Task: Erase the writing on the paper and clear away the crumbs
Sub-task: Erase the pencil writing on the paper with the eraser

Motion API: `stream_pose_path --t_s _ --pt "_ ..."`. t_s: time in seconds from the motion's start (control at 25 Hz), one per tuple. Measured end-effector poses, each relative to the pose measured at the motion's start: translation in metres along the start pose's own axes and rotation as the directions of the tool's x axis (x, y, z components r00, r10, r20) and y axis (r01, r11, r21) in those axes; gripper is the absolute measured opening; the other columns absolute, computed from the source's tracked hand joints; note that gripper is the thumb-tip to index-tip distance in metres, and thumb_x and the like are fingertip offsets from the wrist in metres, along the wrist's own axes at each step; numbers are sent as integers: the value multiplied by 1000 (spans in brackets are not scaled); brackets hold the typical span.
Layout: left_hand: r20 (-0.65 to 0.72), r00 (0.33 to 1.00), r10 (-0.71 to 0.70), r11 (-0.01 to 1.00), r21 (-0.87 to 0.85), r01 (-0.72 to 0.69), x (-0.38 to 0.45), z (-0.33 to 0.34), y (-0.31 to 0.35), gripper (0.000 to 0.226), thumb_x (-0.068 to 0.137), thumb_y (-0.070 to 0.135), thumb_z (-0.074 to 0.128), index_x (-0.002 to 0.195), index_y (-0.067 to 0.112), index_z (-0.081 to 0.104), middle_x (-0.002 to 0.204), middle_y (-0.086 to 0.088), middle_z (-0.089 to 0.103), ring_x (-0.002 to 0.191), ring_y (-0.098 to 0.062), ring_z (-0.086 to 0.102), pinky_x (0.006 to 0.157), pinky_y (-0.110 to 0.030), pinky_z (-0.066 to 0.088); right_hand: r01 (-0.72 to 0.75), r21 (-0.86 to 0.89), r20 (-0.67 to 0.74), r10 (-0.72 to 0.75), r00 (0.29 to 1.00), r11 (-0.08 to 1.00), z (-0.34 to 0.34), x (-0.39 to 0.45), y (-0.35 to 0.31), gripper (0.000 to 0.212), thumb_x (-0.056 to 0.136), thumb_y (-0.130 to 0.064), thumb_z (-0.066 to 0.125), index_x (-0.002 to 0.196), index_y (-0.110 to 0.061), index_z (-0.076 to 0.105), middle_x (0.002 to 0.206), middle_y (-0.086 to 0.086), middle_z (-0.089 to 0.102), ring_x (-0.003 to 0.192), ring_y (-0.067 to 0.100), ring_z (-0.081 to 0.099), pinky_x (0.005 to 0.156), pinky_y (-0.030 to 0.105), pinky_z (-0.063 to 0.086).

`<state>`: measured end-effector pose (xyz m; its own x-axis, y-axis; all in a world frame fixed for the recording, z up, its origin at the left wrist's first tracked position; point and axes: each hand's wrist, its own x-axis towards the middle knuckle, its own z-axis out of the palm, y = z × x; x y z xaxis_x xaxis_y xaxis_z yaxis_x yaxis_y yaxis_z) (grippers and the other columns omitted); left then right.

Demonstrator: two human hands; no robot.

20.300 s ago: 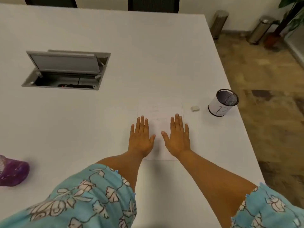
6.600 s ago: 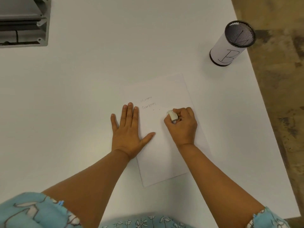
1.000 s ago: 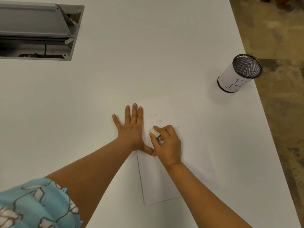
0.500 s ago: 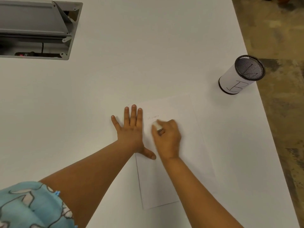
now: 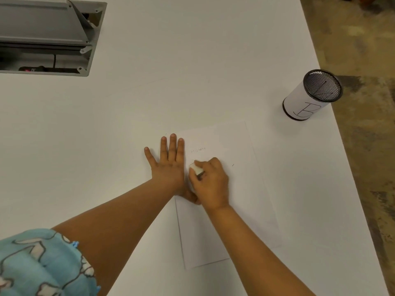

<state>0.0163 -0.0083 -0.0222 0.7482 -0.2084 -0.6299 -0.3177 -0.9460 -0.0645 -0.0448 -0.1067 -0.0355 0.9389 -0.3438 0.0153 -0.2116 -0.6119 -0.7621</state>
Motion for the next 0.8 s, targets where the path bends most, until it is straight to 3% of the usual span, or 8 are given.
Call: stream_pose_path --t_s 0.08,0.2,0.32,0.4,0.64,0.8 --pt "-6 1000 16 1000 -10 -16 1 1 -2 162 30 90 57 120 9 -49 139 -14 -47 127 -35 -42 97 -67 -17 -16 -34 -36 15 999 999 -9 13 10 24 80 -19 67 100 -6 67 89 12 60 70 20 60 64 22 48" --pt "-11 1000 21 1000 -15 -22 1 1 -4 161 30 91 57 122 10 -48 139 -14 -47 127 -35 -42 96 -66 -18 -146 -48 -146 138 980 988 -18 27 17 22 80 -18 66 99 -6 67 89 11 59 72 22 60 62 16 40" --pt "-9 1000 23 1000 -7 -23 0 0 -2 161 31 90 58 122 9 -48 139 -14 -47 127 -36 -41 97 -66 -18 -110 -31 -95 106 990 993 -3 11 5 25 80 -20 66 102 -8 66 94 9 60 73 16 58 65 11 39" --pt "-12 1000 27 1000 -11 -28 0 0 -2 161 31 90 58 120 9 -49 139 -14 -47 126 -36 -42 97 -66 -18 -40 -51 -26 39 999 998 -6 6 7 25 80 -20 67 101 -8 66 92 10 60 73 19 60 66 16 42" --pt "-25 999 41 999 -21 -42 -1 2 -5 160 32 90 58 122 10 -47 141 -13 -45 127 -35 -41 97 -66 -18 -194 -14 -152 190 970 981 -25 33 18 22 81 -17 66 99 -6 66 94 10 59 75 20 60 66 21 45" --pt "-52 998 42 998 -43 -44 0 4 -3 160 33 88 60 122 10 -48 141 -13 -44 129 -34 -40 99 -68 -13 -20 8 -50 21 999 1000 -9 -1 4 25 81 -22 67 103 -10 65 92 5 59 68 9 55 66 20 51"
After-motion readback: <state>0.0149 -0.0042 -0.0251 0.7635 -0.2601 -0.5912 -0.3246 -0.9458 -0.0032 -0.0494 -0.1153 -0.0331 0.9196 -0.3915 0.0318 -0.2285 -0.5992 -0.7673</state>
